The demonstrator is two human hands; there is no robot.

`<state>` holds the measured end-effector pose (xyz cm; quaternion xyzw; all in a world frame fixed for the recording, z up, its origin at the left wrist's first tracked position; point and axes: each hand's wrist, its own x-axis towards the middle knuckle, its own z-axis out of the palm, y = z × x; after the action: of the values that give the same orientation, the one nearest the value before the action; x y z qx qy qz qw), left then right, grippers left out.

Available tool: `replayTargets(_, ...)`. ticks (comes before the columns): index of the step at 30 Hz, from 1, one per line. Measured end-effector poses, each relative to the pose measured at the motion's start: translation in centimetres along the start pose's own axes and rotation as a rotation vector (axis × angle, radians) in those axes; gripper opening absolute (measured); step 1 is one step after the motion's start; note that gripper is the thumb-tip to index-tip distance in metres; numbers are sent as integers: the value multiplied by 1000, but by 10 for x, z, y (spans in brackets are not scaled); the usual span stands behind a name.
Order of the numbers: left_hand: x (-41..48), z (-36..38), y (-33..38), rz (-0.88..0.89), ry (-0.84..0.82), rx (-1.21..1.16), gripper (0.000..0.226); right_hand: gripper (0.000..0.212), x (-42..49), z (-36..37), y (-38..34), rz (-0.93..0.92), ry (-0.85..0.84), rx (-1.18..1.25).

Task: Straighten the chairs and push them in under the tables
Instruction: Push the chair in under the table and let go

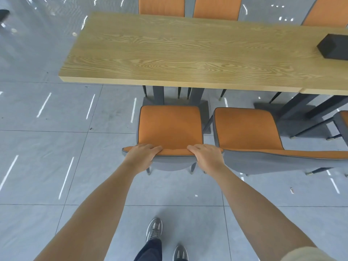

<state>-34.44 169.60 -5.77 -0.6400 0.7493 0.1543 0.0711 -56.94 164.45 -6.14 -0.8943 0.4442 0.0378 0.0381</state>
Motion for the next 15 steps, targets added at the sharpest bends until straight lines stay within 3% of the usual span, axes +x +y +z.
replayTargets(10, -5, 6, 4, 10, -19, 22, 52, 51, -8, -1, -7, 49, -8, -82)
replayTargets(15, -5, 7, 3, 14, -4, 24, 53, 51, -11, 1, -8, 83, -23, 6)
